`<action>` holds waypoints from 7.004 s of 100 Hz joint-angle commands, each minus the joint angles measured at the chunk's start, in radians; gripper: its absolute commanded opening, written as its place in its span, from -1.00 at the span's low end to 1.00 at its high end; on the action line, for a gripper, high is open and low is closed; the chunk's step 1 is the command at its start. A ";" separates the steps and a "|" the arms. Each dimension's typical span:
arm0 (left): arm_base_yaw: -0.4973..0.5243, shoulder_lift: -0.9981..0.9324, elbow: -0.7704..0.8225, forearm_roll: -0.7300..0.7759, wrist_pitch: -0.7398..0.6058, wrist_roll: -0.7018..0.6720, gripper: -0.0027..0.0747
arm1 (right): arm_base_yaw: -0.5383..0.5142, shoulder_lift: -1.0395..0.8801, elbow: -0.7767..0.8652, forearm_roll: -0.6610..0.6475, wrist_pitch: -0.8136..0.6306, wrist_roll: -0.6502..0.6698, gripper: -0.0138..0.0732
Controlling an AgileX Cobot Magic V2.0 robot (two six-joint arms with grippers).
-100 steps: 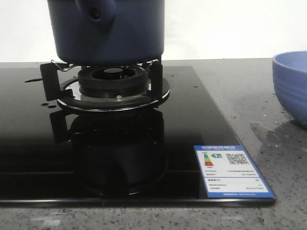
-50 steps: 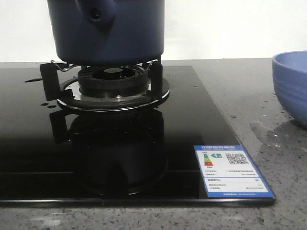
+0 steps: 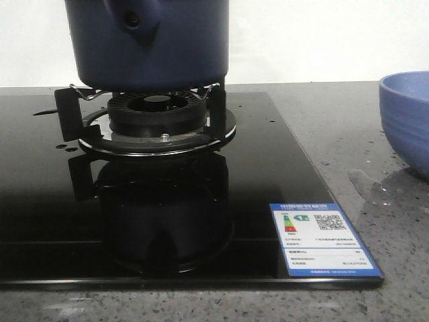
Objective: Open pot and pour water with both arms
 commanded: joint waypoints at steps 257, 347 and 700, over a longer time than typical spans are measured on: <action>0.115 -0.566 0.258 -0.013 -0.306 -0.238 -0.36 | -0.128 0.437 -0.443 -0.788 0.155 0.771 0.69; -0.039 -0.566 0.258 -0.012 -0.395 -0.230 -0.36 | -0.177 0.631 -0.227 -0.558 0.088 0.708 -0.75; -0.078 -0.568 0.258 -0.008 -0.454 -0.208 -0.36 | 1.003 1.370 -1.590 -2.608 0.136 0.920 -0.78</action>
